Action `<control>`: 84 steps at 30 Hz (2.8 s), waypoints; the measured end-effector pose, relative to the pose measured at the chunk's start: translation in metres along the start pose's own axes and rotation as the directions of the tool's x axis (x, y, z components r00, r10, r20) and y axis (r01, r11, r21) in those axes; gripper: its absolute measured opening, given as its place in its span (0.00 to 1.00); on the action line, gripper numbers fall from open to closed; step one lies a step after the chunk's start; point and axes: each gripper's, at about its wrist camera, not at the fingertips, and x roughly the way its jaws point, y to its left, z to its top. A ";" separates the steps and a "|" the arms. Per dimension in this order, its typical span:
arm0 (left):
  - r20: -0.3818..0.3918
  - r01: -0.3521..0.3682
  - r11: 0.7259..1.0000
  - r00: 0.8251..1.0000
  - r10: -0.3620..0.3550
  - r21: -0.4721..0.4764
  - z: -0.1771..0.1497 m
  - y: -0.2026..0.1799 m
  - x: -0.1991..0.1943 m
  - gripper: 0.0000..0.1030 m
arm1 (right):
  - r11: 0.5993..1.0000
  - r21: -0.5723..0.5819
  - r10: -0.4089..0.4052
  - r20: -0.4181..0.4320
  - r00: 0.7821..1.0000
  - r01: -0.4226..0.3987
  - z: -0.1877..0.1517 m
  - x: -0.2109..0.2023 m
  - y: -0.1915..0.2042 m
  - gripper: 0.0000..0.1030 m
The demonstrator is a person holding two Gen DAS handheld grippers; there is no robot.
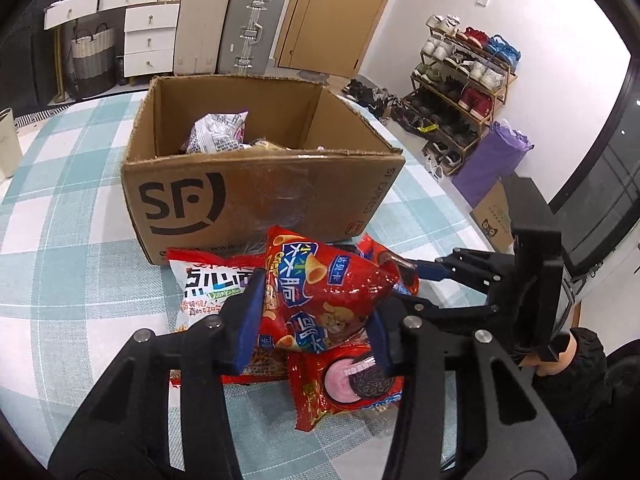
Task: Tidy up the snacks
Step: 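Grasp the red chip bag with the left tool while the right tool grasps the red cookie pack, then lift both red packs and carry them over the cardboard box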
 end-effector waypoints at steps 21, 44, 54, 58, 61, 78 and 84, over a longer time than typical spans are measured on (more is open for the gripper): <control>0.160 -0.052 0.998 0.986 0.056 -0.029 -0.001 0.003 -0.083 0.41 | 0.999 0.005 -0.035 0.174 0.984 0.034 0.009 -0.077 0.016 0.42; 0.250 -0.112 0.992 0.961 0.122 -0.052 0.033 0.010 -0.127 0.41 | 1.000 -0.010 -0.025 0.273 0.962 0.029 0.065 -0.099 0.026 0.42; 0.260 -0.131 0.990 0.956 0.139 -0.049 0.062 0.010 -0.120 0.41 | 1.000 -0.020 -0.012 0.290 0.957 0.019 0.088 -0.094 0.026 0.42; 0.268 -0.141 0.989 0.952 0.149 -0.050 0.072 0.011 -0.117 0.41 | 1.000 -0.026 -0.006 0.294 0.956 0.014 0.096 -0.090 0.025 0.42; 0.272 -0.148 0.988 0.950 0.155 -0.046 0.081 0.012 -0.115 0.41 | 1.000 -0.028 -0.003 0.295 0.955 0.011 0.102 -0.086 0.025 0.42; 0.247 -0.206 0.978 0.947 0.204 -0.017 0.120 0.031 -0.068 0.41 | 1.000 -0.026 0.018 0.275 0.961 -0.011 0.136 -0.049 0.014 0.42; 0.227 -0.211 0.977 0.952 0.208 -0.008 0.128 0.039 -0.043 0.41 | 1.000 -0.021 0.021 0.255 0.967 -0.016 0.143 -0.033 0.006 0.42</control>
